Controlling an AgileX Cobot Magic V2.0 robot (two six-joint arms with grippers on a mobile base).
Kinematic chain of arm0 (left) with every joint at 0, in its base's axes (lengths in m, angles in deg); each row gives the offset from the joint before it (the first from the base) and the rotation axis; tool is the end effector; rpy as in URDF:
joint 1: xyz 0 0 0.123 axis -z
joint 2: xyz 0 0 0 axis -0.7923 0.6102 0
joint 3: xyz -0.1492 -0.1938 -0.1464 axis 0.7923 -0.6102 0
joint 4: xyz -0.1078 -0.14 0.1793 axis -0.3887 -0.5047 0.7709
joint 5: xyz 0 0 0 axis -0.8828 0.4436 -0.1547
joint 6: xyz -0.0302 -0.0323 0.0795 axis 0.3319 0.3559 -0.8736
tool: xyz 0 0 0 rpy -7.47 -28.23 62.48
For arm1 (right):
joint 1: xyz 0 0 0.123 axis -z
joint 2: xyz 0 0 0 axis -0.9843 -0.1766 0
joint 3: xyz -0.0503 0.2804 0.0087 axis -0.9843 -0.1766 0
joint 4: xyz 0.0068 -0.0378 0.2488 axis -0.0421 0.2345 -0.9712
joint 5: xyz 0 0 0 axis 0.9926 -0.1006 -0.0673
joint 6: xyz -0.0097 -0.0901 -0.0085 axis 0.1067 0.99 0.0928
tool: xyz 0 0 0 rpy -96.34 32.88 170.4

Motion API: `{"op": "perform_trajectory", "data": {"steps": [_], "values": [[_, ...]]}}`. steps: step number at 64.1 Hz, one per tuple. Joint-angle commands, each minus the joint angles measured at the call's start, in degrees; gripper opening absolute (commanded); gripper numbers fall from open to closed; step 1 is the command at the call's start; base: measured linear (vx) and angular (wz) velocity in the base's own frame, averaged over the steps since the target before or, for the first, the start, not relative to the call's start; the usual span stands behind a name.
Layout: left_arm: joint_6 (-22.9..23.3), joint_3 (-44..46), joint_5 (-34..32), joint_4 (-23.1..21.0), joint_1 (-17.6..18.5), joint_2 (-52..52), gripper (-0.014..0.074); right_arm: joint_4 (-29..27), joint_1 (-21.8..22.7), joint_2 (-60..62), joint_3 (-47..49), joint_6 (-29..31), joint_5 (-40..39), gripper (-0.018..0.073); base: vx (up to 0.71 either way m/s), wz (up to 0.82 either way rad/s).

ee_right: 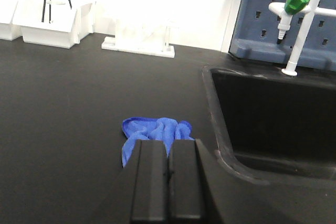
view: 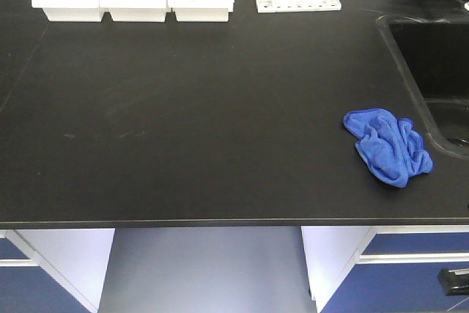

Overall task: Wipe right workspace with blue cloth
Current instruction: 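Move the right gripper toward the blue cloth near the sink, then lower the right gripper onto the blue cloth and close on it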

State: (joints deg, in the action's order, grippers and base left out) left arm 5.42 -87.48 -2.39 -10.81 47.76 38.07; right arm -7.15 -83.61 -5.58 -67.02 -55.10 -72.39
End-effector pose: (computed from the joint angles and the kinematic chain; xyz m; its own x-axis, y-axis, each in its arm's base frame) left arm 0.0562 0.0053 0.1909 -0.0657 -0.1300 -0.9893 -0.0982 0.9875 -0.1233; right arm 0.0567 0.0013 0.1876 -0.0980 -0.1305 -0.9866 -0.0515 0.9907 -0.1259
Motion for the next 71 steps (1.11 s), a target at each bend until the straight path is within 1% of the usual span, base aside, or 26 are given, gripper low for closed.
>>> {"op": "perform_trajectory", "data": {"steps": [1, 5, 12, 15, 17, 20, 23, 25, 34, 42, 46, 53, 59, 66, 71], "values": [[0.5, -1.8, -4.5, -0.4, 0.0, -1.0, -0.0006, 0.6, 0.3, 0.7, -1.0, 0.2, -7.3, -0.0008, 0.00, 0.00], [0.5, -1.8, -4.5, -0.4, 0.0, -1.0, -0.0006, 0.6, 0.2, 0.7, -1.0, 0.1, -10.9, -0.0008, 0.00, 0.00], [0.5, -1.8, -4.5, -0.4, 0.0, -1.0, -0.0006, 0.0, 0.2, 0.7, -0.8, -0.5, -20.0, -0.0008, 0.00, 0.00], [0.5, -1.8, -4.5, -0.4, 0.0, -1.0, -0.0006, -0.8, 0.2, 0.7, -0.7, -2.3, -22.5, -0.0008, 0.00, 0.00], [0.5, -1.8, -4.5, -0.4, 0.0, -1.0, -0.0006, -1.3, 0.2, 0.7, -0.3, -4.1, -22.8, -0.0008, 0.00, 0.00], [0.5, -1.8, -4.5, -0.4, 0.0, -1.0, -0.0006, -3.0, 0.2, 0.7, 1.5, -6.7, -21.6, -0.0008, 0.00, 0.00], [0.5, -1.8, -4.5, -0.4, 0.0, -1.0, -0.0006, -4.3, 0.2, 0.7, 3.5, -7.6, -19.3, -0.0006, 0.00, 0.00], [0.5, -1.8, -4.5, -0.4, 0.0, -1.0, -0.0006, -5.0, 0.2, 0.6, 5.4, -7.5, -17.1, -0.0005, 0.00, 0.00], [0.5, -1.8, -4.5, -0.4, 0.0, -1.0, -0.0006, -4.7, 0.2, -1.9, 14.7, -5.9, -7.2, -0.0004, 0.00, 0.00], [0.5, -1.8, -4.5, -0.4, 0.0, -1.0, -0.0006, -5.0, 0.2, -7.6, 21.5, -6.1, 2.0, -0.0004, 0.00, 0.00], [0.5, -1.8, -4.5, -0.4, 0.0, -1.0, -0.0006, -5.1, 0.2, -12.5, 24.6, -6.2, 5.8, -0.0004, 0.00, 0.00], [0.5, -1.8, -4.5, -0.4, 0.0, -1.0, -0.0006, -4.7, 0.2, -20.9, 26.6, -6.1, 5.6, -0.0003, 0.00, 0.00], [0.5, -1.8, -4.5, -0.4, 0.0, -1.0, -0.0006, -4.7, 0.2, -28.5, 26.8, -6.0, 3.6, -0.0003, 0.00, 0.00], [0.5, -1.8, -4.5, -0.4, 0.0, -1.0, -0.0006, -2.4, 0.3, -36.7, 26.8, -5.3, 1.0, -0.0001, 0.00, 0.00], [0.5, -1.8, -4.5, -0.4, 0.0, -1.0, -0.0006, -2.1, 0.3, -42.6, 26.8, -5.5, -1.0, 0.0000, 0.00, 0.00]]}}
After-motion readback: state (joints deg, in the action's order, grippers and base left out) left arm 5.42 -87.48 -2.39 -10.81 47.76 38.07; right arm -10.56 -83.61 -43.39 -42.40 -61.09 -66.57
